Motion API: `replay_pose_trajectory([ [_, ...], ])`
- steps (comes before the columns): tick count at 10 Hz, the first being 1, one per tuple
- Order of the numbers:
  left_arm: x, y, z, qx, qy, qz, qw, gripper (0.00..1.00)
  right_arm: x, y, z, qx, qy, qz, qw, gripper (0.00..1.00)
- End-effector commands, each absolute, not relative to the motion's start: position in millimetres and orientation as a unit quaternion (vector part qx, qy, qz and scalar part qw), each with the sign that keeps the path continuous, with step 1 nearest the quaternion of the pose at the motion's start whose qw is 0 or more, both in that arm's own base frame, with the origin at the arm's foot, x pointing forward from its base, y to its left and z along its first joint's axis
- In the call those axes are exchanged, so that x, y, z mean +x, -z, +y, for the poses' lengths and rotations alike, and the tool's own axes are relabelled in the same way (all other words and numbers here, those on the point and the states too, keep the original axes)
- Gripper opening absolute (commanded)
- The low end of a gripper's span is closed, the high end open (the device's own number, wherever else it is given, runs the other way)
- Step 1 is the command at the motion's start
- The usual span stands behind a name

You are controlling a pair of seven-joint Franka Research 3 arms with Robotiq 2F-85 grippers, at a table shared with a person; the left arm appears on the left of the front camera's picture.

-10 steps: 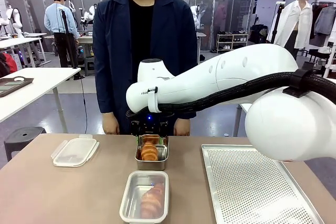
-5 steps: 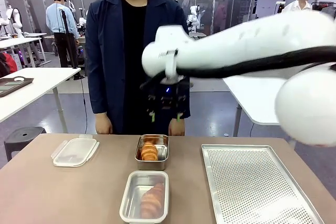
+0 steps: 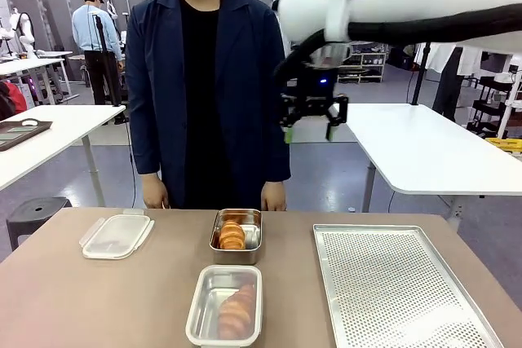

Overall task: Place the bread into the airtight container.
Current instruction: Pick up a Butter Roll and place it into an empty Airtight Container.

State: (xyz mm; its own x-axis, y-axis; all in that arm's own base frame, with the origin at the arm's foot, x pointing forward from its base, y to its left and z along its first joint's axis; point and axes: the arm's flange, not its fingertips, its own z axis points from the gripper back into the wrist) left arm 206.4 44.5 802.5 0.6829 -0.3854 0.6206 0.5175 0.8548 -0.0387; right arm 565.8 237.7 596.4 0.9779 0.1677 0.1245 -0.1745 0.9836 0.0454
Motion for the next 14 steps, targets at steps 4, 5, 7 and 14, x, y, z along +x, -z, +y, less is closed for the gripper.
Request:
replay_pose_trajectory([
  [4,206,-805,43,-0.108,0.253,-0.308,0.911,1.00,462,-619,122,0.065,-0.164,-0.173,0.969,1.00],
  [5,206,-805,43,-0.108,0.253,-0.308,0.911,1.00,436,-653,102,0.137,-0.080,-0.161,0.974,1.00],
  [7,206,-805,43,-0.108,0.253,-0.308,0.911,1.00,393,-700,97,0.124,-0.079,-0.212,0.966,1.00],
  [14,206,-805,43,-0.108,0.253,-0.308,0.911,1.00,302,-809,89,0.111,-0.060,-0.236,0.964,1.00],
])
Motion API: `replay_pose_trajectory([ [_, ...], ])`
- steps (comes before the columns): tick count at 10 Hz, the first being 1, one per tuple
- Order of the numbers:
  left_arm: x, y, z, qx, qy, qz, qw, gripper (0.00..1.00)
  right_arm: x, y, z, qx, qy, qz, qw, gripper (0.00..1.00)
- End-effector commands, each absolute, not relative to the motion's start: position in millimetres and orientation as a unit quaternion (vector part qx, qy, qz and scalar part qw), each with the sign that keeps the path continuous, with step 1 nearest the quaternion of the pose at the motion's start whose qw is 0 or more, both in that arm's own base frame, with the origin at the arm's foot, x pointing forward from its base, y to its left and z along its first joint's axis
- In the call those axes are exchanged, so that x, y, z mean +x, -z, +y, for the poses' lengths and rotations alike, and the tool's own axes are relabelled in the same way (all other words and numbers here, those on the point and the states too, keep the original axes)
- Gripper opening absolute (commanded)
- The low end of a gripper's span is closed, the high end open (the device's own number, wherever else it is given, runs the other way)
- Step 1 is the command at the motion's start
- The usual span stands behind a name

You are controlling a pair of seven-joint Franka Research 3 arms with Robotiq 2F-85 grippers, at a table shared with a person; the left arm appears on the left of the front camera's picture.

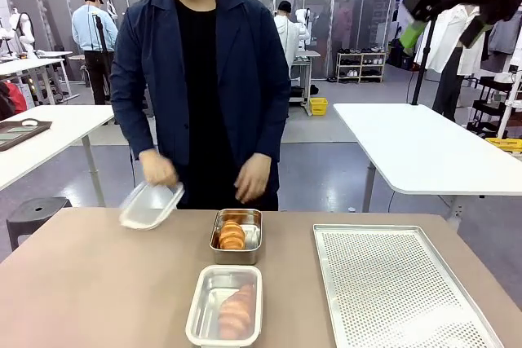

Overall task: Place the bread into the airtight container.
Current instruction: Pick up a Butter Roll and place it into an empty Airtight Container.

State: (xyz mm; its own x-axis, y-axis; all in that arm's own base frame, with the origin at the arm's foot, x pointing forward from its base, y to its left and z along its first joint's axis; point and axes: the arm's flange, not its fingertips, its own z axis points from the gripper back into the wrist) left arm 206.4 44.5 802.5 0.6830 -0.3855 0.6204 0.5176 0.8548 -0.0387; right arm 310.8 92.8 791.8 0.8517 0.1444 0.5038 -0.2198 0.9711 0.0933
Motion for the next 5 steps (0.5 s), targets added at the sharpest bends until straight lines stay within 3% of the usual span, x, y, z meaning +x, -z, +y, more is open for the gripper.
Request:
replay_pose_trajectory([
  [1,206,-805,43,-0.108,0.253,-0.308,0.911,1.00,295,-817,94,0.127,-0.056,-0.221,0.965,1.00],
  [4,206,-805,43,-0.108,0.253,-0.308,0.911,1.00,300,-794,77,0.117,-0.035,-0.234,0.965,1.00],
  [5,206,-805,43,-0.108,0.253,-0.308,0.911,1.00,285,-818,88,0.117,-0.063,-0.225,0.965,1.00],
])
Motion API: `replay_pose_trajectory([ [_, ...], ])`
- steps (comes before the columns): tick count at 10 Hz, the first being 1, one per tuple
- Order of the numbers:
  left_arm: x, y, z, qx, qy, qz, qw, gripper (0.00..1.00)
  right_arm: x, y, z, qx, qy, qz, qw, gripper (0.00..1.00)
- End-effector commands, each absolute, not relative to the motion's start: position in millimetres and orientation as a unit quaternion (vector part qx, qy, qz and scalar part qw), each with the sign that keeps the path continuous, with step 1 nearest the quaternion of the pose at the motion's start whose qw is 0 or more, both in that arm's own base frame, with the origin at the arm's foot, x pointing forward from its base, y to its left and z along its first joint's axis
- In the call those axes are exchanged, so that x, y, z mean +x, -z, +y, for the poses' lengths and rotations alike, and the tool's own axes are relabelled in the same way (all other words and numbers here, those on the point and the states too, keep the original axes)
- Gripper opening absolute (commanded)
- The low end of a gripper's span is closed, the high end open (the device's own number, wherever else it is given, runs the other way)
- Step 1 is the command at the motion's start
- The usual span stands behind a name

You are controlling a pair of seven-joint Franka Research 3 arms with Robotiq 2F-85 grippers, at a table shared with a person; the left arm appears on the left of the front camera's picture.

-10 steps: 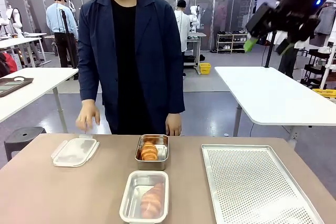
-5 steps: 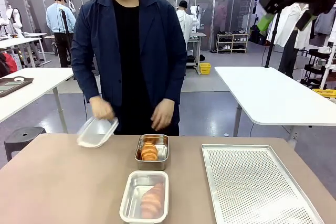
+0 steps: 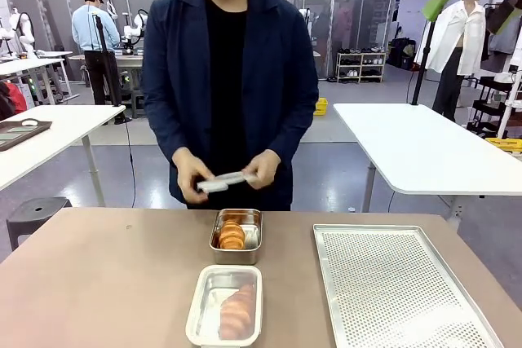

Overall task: Place the bread into the airtight container.
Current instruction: Pick up a Butter Roll and place it into an empty Airtight Container.

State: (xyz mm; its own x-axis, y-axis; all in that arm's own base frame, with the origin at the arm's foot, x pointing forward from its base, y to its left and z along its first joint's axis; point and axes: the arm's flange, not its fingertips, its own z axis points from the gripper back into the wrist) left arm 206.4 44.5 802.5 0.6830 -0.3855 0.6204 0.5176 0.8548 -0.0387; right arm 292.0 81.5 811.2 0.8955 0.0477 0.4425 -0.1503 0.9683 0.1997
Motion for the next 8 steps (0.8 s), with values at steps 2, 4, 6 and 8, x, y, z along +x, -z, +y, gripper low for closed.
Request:
replay_pose_trajectory([
  [2,205.5,-805.0,43.4,-0.108,0.253,-0.308,0.911,1.00,285.5,-817.5,87.6,0.117,-0.063,-0.225,0.965,1.00],
  [4,205.5,-805.0,43.4,-0.108,0.253,-0.308,0.911,1.00,285.5,-817.5,87.6,0.117,-0.063,-0.225,0.965,1.00],
  [6,205.5,-805.0,43.4,-0.108,0.253,-0.308,0.911,1.00,285.5,-817.5,87.6,0.117,-0.063,-0.225,0.965,1.00],
  [8,205.5,-805.0,43.4,-0.108,0.253,-0.308,0.911,1.00,285.5,-817.5,87.6,0.117,-0.063,-0.225,0.965,1.00],
])
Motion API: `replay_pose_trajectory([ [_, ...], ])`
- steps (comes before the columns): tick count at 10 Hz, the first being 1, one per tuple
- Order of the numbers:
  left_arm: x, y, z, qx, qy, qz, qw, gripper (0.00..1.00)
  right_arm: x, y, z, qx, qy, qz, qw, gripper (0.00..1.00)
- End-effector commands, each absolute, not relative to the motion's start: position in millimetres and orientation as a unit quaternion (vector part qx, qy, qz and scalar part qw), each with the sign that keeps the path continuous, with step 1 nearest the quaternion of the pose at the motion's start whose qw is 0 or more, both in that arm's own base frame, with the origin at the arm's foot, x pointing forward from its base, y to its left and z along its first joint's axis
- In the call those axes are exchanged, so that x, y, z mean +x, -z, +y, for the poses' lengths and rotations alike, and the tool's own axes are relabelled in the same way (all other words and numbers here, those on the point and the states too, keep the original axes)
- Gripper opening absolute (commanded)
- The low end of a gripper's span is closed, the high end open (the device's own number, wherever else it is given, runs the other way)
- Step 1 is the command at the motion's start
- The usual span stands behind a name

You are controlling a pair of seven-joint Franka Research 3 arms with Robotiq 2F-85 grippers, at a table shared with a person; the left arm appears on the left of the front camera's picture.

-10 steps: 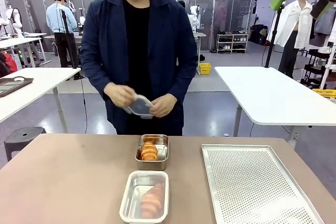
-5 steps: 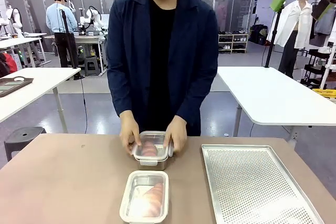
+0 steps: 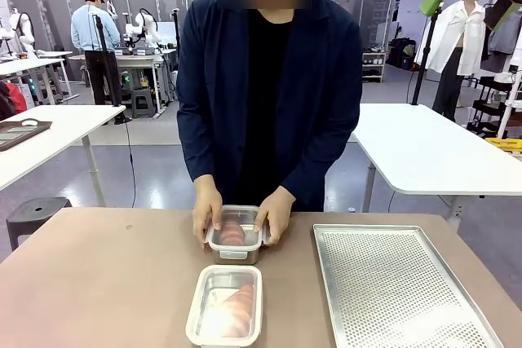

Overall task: Place the bread into the airtight container.
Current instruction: Pick up a Butter Roll and place it into an empty Airtight Container.

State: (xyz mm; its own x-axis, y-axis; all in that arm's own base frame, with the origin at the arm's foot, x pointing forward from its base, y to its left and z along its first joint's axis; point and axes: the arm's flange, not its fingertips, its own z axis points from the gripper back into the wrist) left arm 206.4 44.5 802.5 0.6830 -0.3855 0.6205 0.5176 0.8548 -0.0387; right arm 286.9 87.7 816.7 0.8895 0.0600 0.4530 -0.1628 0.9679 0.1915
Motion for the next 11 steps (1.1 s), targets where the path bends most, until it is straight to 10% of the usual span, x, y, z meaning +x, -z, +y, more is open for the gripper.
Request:
replay_pose_trajectory([
  [1,205.5,-805.0,43.4,-0.108,0.253,-0.308,0.911,1.00,285.5,-817.5,87.6,0.117,-0.063,-0.225,0.965,1.00],
  [11,205.5,-805.0,43.4,-0.108,0.253,-0.308,0.911,1.00,285.5,-817.5,87.6,0.117,-0.063,-0.225,0.965,1.00],
])
